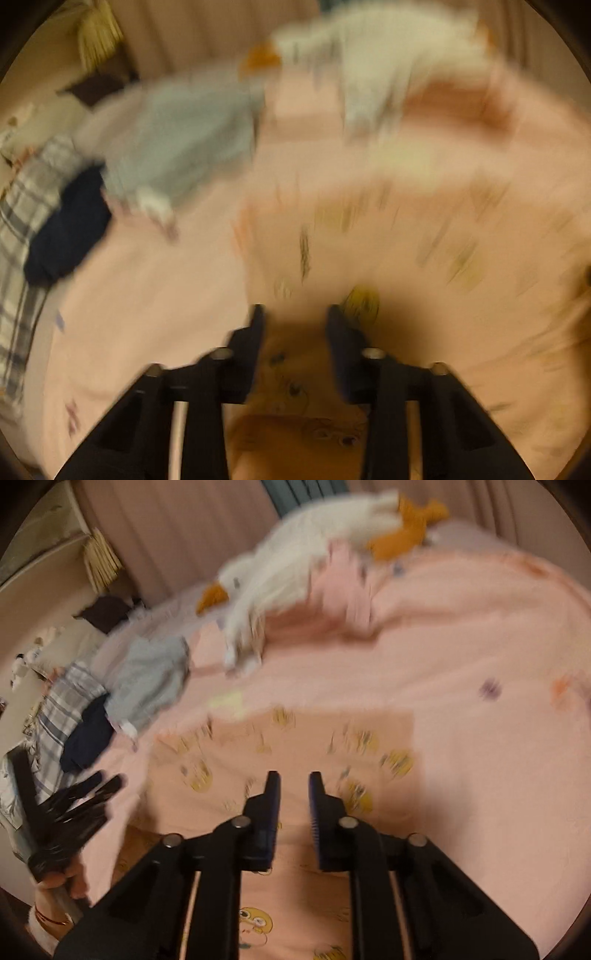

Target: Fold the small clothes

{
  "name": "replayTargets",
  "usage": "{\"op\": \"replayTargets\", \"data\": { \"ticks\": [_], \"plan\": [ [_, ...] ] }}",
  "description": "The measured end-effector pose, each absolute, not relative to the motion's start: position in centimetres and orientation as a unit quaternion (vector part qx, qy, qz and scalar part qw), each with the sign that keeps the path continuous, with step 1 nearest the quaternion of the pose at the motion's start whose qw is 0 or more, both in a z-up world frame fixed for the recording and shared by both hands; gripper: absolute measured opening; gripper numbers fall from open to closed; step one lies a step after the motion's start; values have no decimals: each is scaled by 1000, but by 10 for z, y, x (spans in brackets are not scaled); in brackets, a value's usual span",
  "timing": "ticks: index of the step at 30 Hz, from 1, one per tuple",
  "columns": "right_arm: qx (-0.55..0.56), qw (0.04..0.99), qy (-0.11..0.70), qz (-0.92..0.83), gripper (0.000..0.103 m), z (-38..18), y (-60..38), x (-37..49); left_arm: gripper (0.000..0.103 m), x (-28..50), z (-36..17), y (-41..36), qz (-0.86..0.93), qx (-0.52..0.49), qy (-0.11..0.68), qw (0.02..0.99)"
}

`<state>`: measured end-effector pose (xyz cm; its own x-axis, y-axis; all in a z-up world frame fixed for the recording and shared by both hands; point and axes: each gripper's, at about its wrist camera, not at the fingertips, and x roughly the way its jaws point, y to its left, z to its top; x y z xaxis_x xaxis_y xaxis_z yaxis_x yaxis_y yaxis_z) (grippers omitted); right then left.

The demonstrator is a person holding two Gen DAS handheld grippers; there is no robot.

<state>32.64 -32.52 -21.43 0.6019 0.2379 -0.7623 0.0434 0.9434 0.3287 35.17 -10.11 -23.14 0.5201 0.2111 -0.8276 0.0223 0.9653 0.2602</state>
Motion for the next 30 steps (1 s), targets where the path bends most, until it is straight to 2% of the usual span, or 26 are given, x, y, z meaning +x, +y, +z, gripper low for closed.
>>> {"op": "replayTargets", "data": {
  "ticks": [1,2,4,7,10,12,13,14,16,18,21,22,23,24,25,30],
  "plan": [
    [143,864,482,26,10,-241,-326,332,28,347,-239,-102,58,133,462,875],
    [136,860,491,19,1,-254,-327,332,28,340,-238,-103,64,151,432,887],
    [122,878,461,39,1,-246,-328,324,28,334,-238,-107,90,207,423,878],
    [135,872,467,58,13,-228,-330,323,29,326,-217,-97,45,154,425,891],
    [146,879,444,95,12,-217,-319,321,35,328,-215,-96,58,153,417,894],
    [129,872,464,90,12,-229,-308,327,35,335,-237,-93,76,163,469,864],
    [122,857,494,82,11,-245,-300,329,35,334,-241,-87,72,147,475,865],
    [129,859,489,78,5,-250,-302,326,35,323,-237,-78,67,117,454,881],
    [153,860,481,78,5,-247,-310,314,35,312,-231,-69,65,98,463,879],
    [176,848,494,78,14,-230,-319,298,35,292,-214,-54,50,72,468,879],
    [175,868,456,86,16,-185,-325,250,41,247,-175,-28,15,6,455,890],
    [177,875,441,91,26,-171,-328,230,51,234,-166,-21,5,-19,449,893],
    [183,879,430,93,41,-159,-330,213,59,214,-152,-7,-8,-54,440,896],
    [196,881,420,94,51,-151,-333,194,75,200,-144,-2,-14,-74,435,897],
    [210,880,415,94,67,-147,-337,180,84,187,-140,3,-19,-93,431,897],
    [264,859,429,94,68,-164,-342,112,84,131,-154,26,-36,-108,434,893]
  ]
}}
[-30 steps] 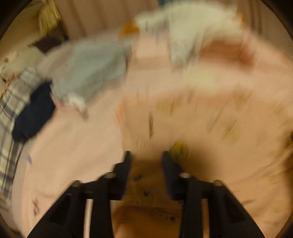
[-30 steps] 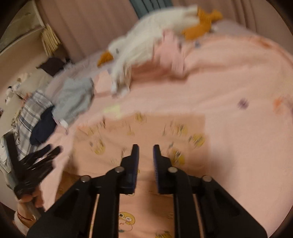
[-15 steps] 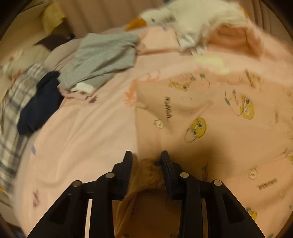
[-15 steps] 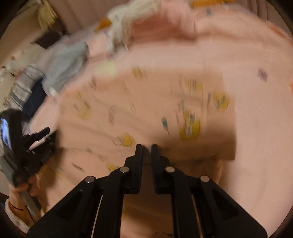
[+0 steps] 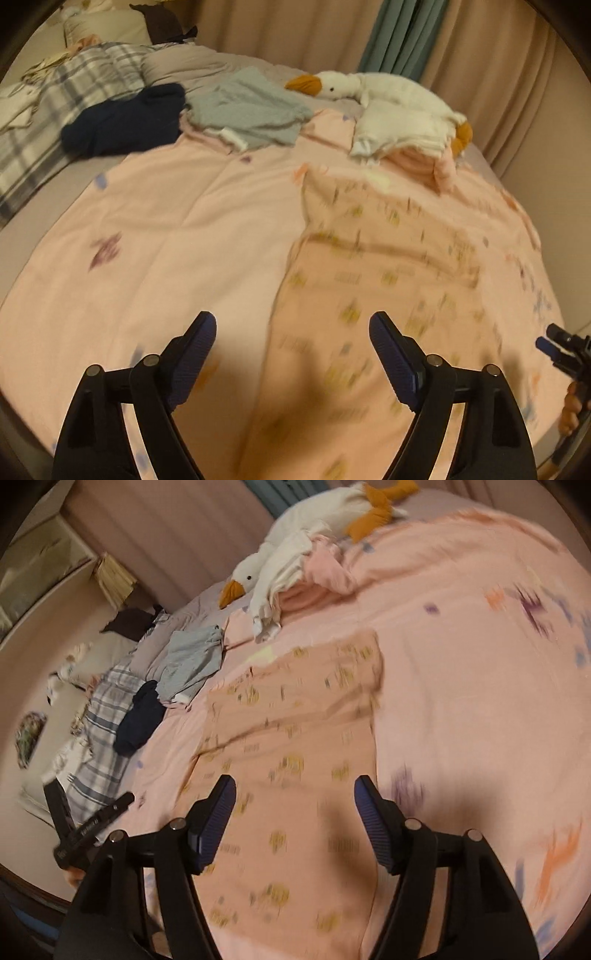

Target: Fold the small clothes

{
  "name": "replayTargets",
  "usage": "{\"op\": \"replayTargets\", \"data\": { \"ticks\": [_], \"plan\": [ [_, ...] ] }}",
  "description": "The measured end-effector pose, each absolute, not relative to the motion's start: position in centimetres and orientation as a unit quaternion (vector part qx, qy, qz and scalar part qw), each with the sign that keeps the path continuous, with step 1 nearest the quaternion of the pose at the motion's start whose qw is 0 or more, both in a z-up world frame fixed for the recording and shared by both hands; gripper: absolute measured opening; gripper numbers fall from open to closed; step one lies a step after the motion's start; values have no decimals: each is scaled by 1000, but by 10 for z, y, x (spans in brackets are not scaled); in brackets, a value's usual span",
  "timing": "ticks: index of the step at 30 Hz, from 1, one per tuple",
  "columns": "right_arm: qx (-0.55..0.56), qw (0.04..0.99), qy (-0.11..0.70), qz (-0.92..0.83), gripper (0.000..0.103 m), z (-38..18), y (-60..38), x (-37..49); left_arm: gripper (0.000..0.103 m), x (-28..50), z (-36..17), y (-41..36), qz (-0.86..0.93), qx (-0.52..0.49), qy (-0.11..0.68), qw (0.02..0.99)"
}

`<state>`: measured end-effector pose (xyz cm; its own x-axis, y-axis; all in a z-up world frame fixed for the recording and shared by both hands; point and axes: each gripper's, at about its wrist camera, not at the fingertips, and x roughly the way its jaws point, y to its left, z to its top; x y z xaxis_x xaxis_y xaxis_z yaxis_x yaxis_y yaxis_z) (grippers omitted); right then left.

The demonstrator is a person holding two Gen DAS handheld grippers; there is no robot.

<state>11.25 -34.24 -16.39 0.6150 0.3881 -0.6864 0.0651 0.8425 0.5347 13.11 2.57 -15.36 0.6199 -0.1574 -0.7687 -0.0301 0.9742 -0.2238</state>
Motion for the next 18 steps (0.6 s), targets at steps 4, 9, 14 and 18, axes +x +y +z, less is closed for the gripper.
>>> {"op": "replayTargets", "data": {
  "ticks": [4,9,14,18],
  "plan": [
    [274,843,458,62,68,-194,-341,65,84,95,-184,45,-48,-177,483,856],
    [349,810,467,66,68,-220,-347,11,84,54,-216,41,-102,-253,518,811],
    [399,778,482,67,68,-243,-336,-10,84,42,-227,29,-144,-311,523,780],
    [413,767,486,75,65,-250,-320,-2,84,60,-237,13,-162,-339,523,765]
  ]
}}
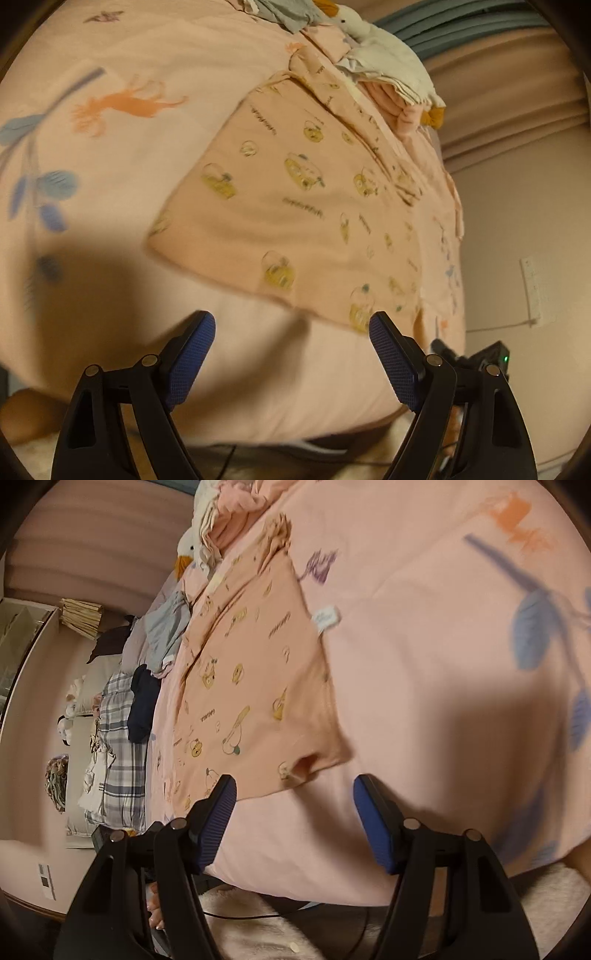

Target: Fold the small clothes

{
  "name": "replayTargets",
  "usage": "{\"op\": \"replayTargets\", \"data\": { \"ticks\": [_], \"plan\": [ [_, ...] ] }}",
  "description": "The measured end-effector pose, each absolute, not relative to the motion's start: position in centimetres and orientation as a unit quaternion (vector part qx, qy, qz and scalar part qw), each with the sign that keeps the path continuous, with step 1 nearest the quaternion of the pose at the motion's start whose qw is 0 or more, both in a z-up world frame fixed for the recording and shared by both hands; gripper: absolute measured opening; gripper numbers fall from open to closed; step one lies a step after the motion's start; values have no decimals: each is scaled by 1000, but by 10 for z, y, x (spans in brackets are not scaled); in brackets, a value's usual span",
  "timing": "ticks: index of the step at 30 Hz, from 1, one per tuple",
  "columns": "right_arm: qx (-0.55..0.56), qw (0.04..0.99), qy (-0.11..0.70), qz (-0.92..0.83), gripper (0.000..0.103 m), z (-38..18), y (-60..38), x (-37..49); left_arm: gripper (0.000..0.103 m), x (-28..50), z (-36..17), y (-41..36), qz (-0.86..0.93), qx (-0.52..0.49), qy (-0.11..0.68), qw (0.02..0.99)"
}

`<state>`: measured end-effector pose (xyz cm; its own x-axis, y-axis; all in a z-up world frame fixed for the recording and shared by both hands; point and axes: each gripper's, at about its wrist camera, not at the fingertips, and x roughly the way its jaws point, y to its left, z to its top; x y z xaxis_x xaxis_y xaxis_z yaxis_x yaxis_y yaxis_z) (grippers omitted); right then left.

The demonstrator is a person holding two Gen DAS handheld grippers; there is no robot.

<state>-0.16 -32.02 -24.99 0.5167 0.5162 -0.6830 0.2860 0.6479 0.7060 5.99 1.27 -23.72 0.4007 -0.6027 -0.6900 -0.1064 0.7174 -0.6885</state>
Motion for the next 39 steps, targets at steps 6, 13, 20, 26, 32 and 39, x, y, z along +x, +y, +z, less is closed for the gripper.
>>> {"op": "replayTargets", "data": {
  "ticks": [6,13,20,26,32,39],
  "plan": [
    [450,764,457,72,46,-259,-316,21,79,84,-244,12,-129,-387,470,783],
    [447,775,445,32,6,-263,-321,25,10,101,-240,10,-54,-323,475,817],
    [443,799,400,68,5,-221,-324,48,6,119,-201,8,-73,-310,442,839],
    [424,827,359,82,5,-164,-337,115,6,184,-156,7,-74,-314,401,857],
    [393,841,369,53,5,-156,-354,231,6,311,-151,-13,-47,-309,393,865],
    [348,816,461,-27,10,-222,-372,369,6,438,-220,-41,12,-256,500,827]
  ]
}}
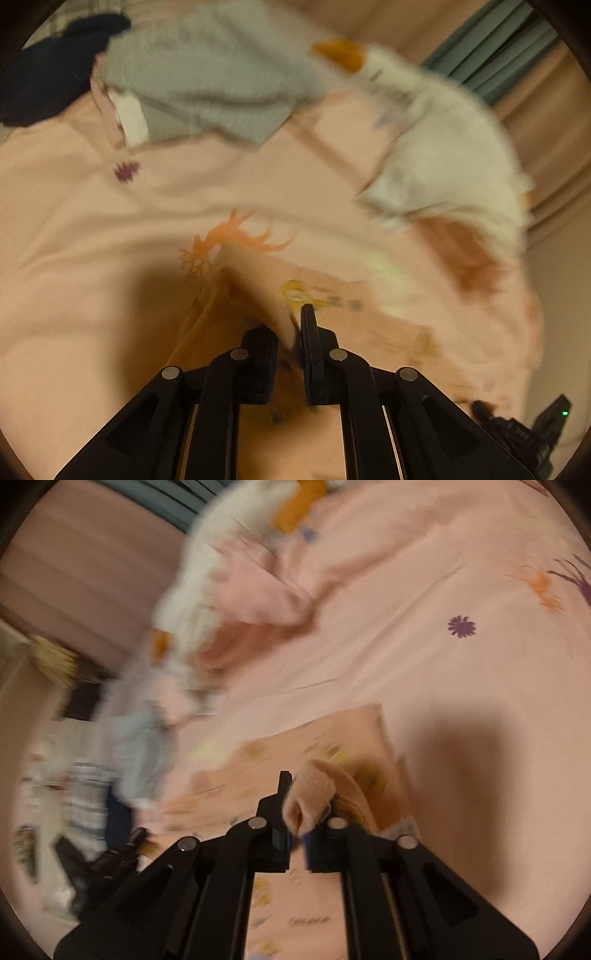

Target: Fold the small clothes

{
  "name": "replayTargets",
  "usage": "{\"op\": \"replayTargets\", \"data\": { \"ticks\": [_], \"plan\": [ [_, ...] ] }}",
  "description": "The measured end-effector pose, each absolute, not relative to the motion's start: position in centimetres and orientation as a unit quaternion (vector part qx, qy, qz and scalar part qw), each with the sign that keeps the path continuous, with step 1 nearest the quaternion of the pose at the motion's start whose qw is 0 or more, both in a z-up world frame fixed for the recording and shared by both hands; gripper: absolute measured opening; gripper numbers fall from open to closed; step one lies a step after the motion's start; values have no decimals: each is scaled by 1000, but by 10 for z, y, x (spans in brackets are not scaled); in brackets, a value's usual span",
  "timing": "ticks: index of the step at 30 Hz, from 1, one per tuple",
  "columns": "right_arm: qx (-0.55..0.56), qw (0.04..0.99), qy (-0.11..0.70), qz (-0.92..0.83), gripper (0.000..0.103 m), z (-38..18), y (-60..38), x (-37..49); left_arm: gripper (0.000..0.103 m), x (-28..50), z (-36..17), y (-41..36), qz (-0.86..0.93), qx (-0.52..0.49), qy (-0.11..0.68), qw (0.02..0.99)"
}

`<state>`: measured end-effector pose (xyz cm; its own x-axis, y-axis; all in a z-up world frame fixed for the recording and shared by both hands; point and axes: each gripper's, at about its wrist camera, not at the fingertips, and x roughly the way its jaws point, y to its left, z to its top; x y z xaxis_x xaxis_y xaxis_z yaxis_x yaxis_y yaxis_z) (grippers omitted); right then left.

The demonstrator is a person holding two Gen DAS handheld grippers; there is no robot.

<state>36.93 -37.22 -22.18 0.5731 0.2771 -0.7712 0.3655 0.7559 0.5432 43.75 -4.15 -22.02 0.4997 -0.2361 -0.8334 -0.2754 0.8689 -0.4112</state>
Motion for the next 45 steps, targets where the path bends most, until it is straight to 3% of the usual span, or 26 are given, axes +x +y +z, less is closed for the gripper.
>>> {"op": "replayTargets", "data": {
  "ticks": [2,3,4,5,6,7,9,10,11,13,17,19,20,22,24,26,27,28,29,36,41,45],
  "plan": [
    [338,802,493,-16,13,-235,-378,389,6,442,-219,-37,-5,-256,510,822],
    [330,804,494,0,13,-230,-383,390,11,436,-209,-29,-29,-264,493,828],
    [320,817,479,6,18,-220,-388,387,26,430,-200,-23,-40,-265,481,835],
    [309,828,468,3,35,-210,-392,382,37,423,-188,-16,-38,-263,468,843],
    [288,843,454,-8,47,-194,-395,372,57,410,-172,-8,-31,-256,445,857],
    [277,856,436,-13,63,-182,-397,363,66,403,-164,-7,-29,-251,430,867],
    [262,878,401,1,63,-162,-398,352,66,382,-146,-9,-35,-220,394,892],
    [249,885,392,10,55,-155,-395,344,66,379,-145,-14,-40,-206,390,897],
    [236,886,399,20,38,-152,-387,339,66,375,-150,-25,-45,-186,403,895],
    [223,863,451,36,18,-170,-368,343,66,387,-170,-45,-54,-168,452,875],
    [212,843,491,63,18,-216,-331,366,65,410,-225,-71,-57,-192,494,846],
    [199,848,491,29,15,-231,-327,388,55,419,-240,-65,-13,-207,500,841],
    [219,844,488,20,14,-233,-332,391,55,415,-239,-59,-20,-220,501,837],
    [298,822,483,45,23,-228,-350,384,55,401,-221,-50,-54,-213,503,836],
    [292,823,483,65,36,-209,-359,363,56,377,-198,-40,-71,-205,496,841],
    [292,836,460,63,53,-188,-362,327,72,346,-179,-30,-94,-210,482,846],
    [305,839,444,72,61,-181,-365,308,85,318,-171,-19,-102,-237,468,845],
    [338,836,426,79,78,-178,-370,277,94,305,-169,-16,-99,-256,463,843],
    [363,828,423,70,85,-180,-373,257,96,282,-175,-9,-91,-289,469,830],
    [484,748,447,82,84,-242,-337,195,96,250,-254,-19,-154,-418,536,717],
    [533,715,441,97,75,-270,-325,221,96,251,-247,-36,-166,-460,456,744],
    [549,714,425,86,74,-268,-325,243,96,280,-261,-48,-149,-485,482,714]
  ]
}}
